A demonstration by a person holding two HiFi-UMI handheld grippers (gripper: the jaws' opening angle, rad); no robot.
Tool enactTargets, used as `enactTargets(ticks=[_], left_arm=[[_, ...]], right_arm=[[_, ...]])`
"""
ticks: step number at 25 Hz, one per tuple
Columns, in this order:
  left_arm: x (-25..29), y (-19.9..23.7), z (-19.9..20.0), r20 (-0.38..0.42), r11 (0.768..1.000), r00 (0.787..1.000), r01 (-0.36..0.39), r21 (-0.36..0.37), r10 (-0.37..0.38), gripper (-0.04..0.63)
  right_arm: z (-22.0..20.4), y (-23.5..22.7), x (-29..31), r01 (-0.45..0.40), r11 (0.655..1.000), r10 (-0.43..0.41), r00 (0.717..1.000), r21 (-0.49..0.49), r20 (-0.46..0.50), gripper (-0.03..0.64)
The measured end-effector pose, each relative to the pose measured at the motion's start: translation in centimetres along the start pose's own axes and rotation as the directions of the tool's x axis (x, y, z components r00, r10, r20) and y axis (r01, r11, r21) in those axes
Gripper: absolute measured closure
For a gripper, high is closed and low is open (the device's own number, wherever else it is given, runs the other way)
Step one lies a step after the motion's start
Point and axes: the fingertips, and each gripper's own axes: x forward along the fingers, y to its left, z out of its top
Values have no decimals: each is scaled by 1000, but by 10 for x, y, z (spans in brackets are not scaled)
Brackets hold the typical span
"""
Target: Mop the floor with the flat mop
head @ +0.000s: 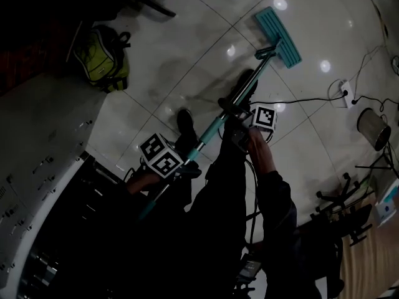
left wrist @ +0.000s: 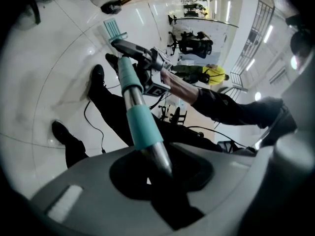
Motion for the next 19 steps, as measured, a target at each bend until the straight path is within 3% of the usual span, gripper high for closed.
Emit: enactTargets(ticks=[9,12,14,19], left_arm=[[4,-9,-23,28,999,999,30,-34,-29,486],[1,-8,-10,36,999,999,28,-26,-27,486],[-56,26,42,54,999,997,50,-17,-49,486],[-307,184,231,105,996,990,93,16,-94,486]], right_arm=[[-27,-5,-1,58,998,-57,996,11,-66,449],[-15,0,2,50,999,-48,996,17,-71,449],[45,13,62,82,997,-82,993,-4,-79,449],[275,70,331,116,990,-123,988,-75,-95,451]])
